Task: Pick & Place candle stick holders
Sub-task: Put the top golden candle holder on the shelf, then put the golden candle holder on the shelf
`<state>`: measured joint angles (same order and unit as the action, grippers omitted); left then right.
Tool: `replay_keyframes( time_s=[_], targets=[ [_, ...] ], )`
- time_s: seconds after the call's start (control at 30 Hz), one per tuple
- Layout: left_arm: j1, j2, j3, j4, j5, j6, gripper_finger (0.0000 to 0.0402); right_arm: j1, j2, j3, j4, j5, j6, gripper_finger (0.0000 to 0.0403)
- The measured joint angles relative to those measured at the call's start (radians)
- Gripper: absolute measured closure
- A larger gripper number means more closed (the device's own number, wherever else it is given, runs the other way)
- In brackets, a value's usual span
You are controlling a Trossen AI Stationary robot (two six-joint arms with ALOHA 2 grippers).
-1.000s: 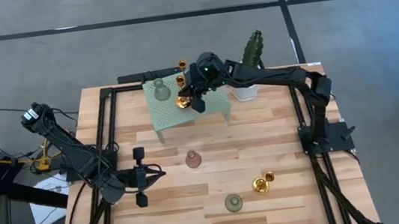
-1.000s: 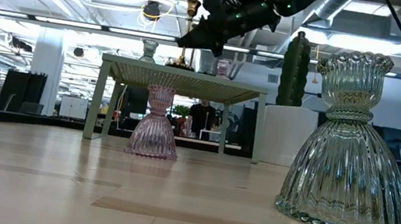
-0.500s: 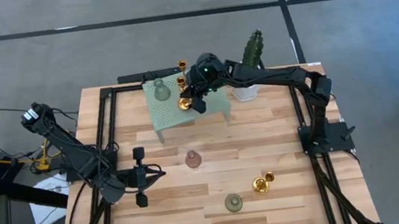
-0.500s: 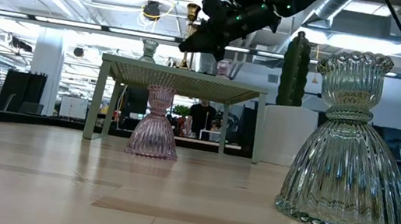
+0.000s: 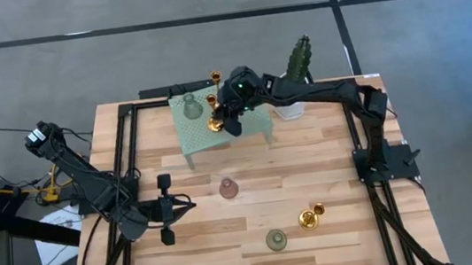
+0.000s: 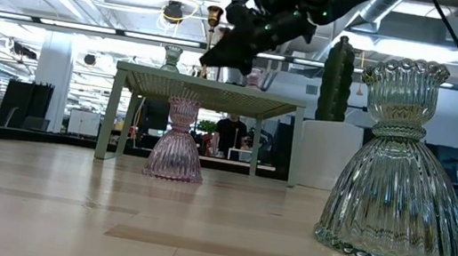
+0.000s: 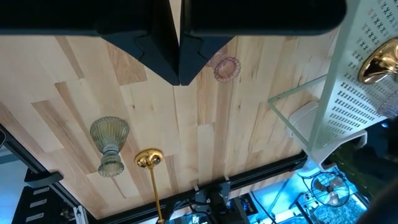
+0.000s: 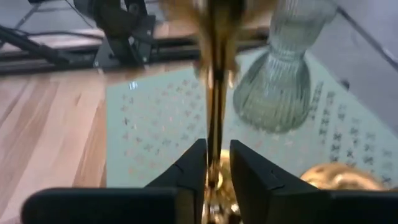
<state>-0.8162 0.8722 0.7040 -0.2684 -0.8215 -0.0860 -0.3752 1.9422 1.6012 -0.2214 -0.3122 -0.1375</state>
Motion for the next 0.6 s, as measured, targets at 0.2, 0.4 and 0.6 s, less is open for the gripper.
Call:
replay_keyframes(
  time_s=[0.2,0.4,0.6],
  targets=[
    [0.0,0.0,0.0,0.0,0.0,0.0,0.0394,0.0,0.001,0.0,-0.002,0.0,-0.003,0.0317],
    [0.0,0.0,0.0,0.0,0.0,0.0,0.0394,0.001,-0.017,0.0,-0.034,0.0,-0.004,0.0268],
    [0.0,0.0,0.0,-0.001,0.0,0.0,0.0394,-0.002,-0.1,0.0,-0.137,-0.001,-0.055,0.0225]
  ],
)
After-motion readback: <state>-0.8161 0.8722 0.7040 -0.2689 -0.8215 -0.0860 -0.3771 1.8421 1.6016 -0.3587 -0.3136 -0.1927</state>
